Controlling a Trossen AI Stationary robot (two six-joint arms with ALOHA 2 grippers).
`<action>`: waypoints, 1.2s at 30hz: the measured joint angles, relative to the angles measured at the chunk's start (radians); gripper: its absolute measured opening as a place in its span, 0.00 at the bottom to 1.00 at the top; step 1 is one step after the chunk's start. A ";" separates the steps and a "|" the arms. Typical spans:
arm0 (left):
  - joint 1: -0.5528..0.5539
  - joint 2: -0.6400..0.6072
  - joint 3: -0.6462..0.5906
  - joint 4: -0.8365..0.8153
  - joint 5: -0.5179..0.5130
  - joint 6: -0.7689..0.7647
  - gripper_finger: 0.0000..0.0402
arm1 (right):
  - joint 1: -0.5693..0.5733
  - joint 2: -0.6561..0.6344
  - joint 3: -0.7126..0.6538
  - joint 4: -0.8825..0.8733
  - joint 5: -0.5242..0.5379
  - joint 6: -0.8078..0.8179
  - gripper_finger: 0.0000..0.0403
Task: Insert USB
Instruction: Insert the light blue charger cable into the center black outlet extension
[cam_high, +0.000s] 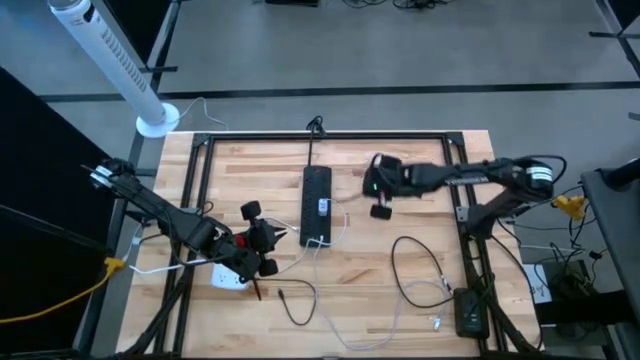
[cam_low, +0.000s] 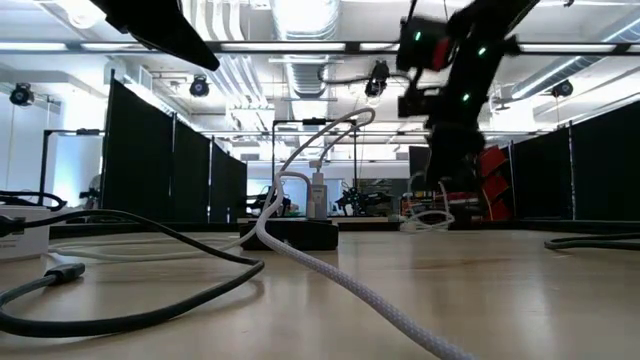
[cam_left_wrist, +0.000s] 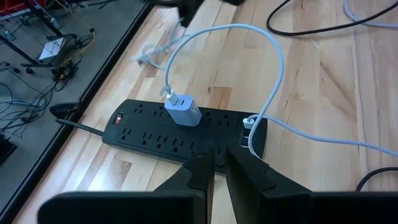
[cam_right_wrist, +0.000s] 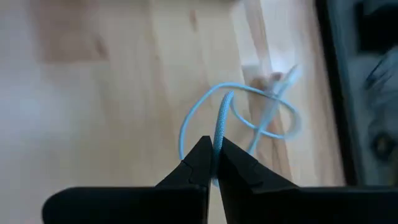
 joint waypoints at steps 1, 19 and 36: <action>0.000 0.000 0.000 0.000 0.000 -0.007 0.06 | 0.046 -0.016 -0.007 0.001 0.023 0.015 0.01; 0.000 0.000 -0.018 0.013 0.021 -0.120 0.06 | 0.526 -0.029 -0.117 -0.174 -0.080 0.527 0.30; -0.001 0.000 -0.018 0.011 0.036 -0.131 0.06 | 0.375 -0.105 0.006 -0.236 0.112 0.376 0.59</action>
